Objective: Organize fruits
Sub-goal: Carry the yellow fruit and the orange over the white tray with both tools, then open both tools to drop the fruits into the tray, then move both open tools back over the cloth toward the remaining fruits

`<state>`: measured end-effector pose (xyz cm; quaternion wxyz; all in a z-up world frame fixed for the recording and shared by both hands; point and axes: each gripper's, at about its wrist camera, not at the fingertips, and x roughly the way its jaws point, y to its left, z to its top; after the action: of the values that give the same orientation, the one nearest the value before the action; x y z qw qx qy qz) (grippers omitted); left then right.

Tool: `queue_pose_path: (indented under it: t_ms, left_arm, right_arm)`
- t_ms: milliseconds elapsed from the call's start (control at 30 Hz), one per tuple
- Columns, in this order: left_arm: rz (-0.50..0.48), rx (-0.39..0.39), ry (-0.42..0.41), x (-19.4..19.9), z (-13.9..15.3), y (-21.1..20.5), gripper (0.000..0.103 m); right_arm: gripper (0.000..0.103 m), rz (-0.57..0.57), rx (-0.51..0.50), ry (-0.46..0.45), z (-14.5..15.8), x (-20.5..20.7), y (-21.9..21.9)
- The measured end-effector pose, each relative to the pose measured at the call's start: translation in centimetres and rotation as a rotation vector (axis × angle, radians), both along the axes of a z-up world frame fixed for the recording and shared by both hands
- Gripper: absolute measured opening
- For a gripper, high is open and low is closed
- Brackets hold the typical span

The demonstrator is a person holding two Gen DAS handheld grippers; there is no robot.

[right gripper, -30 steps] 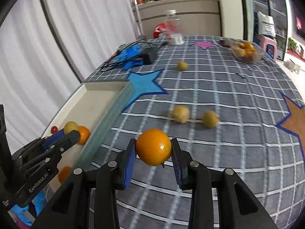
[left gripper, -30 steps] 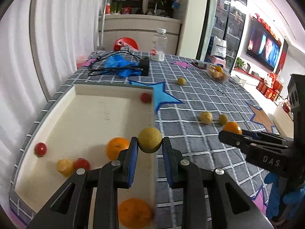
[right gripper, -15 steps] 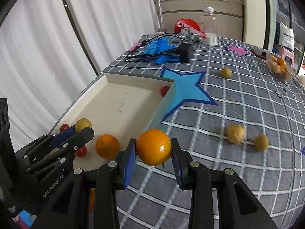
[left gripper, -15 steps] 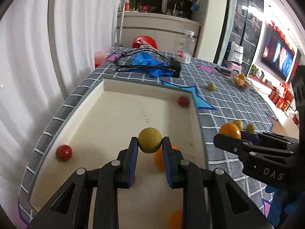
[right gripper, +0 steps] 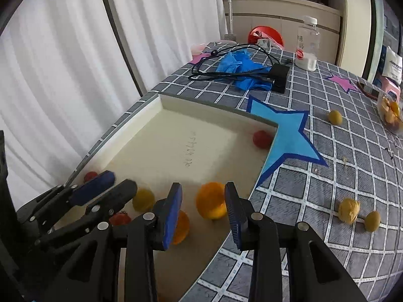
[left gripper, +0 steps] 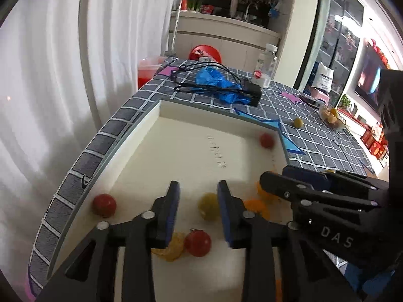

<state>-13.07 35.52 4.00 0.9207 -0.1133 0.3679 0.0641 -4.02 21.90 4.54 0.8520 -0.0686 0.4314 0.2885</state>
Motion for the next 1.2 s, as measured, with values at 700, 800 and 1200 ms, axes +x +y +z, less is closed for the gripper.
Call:
queue_pose_path:
  t_ms: [700,800,1200]
  left_arm:
    - [-0.275,0.126,-0.043,-2.0,2.7,-13.2,0.084]
    - [-0.343,0.148,-0.013,-1.6,1.8,-16.8,0.084]
    - [-0.311,0.157,0.119,1.5,-3.6,-21.0,0.085]
  right_arm:
    - [0.103,-0.343,0.109,0.051,0.0,0.0,-16.6]
    - [0.103,-0.436,0.073,0.070,-1.2,-0.1,-20.4]
    - [0.103,-0.514,0.014,0.001,-3.1,-1.3,-27.0]
